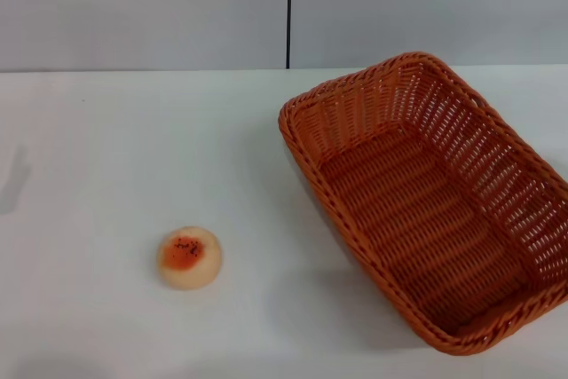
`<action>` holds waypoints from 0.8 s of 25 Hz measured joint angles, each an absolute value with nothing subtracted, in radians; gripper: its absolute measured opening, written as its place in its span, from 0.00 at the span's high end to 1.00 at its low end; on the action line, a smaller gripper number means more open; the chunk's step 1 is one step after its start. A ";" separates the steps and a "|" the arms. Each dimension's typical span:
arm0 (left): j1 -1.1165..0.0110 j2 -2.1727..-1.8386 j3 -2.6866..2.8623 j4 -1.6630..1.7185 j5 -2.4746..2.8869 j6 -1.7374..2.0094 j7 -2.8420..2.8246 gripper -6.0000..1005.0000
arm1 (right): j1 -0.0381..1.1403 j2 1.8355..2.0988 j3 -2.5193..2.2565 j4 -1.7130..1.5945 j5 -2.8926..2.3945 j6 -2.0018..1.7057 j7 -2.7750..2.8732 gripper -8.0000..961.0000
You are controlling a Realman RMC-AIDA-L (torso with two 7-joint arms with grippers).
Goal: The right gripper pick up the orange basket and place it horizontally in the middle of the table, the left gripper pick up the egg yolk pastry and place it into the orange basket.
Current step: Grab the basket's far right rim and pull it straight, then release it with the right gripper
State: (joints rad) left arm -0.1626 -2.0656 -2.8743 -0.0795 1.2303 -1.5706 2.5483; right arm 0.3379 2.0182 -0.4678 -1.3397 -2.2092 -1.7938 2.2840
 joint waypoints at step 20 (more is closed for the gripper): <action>-0.150 -2.066 -2.873 -0.069 1.229 -1.582 2.546 0.21 | 0.492 1.988 -0.617 -1.142 -2.404 -1.735 2.319 0.20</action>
